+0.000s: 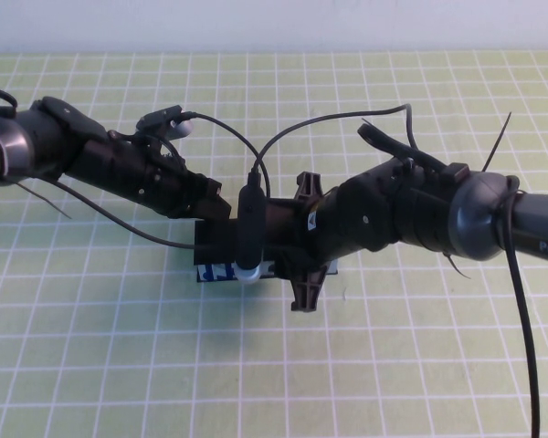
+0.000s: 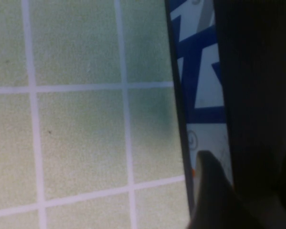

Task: Take glasses out of glasses case
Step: Pick up the glasses from the glasses case

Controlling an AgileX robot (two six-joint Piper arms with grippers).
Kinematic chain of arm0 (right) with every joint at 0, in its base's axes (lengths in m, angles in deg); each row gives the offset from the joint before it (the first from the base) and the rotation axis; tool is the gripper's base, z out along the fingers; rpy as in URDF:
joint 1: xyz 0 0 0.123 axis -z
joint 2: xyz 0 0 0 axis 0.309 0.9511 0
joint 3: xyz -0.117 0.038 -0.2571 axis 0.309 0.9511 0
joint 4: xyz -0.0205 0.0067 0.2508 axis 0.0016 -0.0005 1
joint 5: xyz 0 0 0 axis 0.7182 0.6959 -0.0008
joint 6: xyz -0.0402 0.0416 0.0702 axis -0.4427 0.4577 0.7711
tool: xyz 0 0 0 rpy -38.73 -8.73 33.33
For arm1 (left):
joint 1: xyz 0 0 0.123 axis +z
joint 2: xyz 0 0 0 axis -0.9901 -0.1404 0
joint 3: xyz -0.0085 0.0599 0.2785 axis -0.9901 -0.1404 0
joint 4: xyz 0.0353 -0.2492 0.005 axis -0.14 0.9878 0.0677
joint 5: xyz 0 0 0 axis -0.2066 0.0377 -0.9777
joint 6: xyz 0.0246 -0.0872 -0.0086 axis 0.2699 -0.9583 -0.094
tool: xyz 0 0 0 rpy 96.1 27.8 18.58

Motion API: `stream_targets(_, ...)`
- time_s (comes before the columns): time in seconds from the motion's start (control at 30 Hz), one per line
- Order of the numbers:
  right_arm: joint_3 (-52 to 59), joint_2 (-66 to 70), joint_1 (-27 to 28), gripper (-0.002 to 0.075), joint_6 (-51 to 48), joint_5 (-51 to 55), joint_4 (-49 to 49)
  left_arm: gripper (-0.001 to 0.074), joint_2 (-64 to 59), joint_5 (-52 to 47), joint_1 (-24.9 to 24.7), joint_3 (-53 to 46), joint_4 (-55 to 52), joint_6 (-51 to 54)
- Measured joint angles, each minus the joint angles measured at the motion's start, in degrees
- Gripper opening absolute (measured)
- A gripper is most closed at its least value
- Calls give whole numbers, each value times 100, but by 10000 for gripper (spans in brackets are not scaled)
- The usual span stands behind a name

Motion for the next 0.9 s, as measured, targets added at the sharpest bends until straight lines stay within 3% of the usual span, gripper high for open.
stream_targets(0.3, -25, 54, 0, 256, 0, -145, -120, -4, 0, 0, 0, 0, 0, 0)
stream_targets(0.57, -43, 45, -20, 54, -49, -180, -195, -4, 0, 35, 0, 21, 27, 0)
stream_targets(0.9, -43, -200, -20, 8, -38, -139, -255, -4, 0, -158, 11, 135, 15, 24)
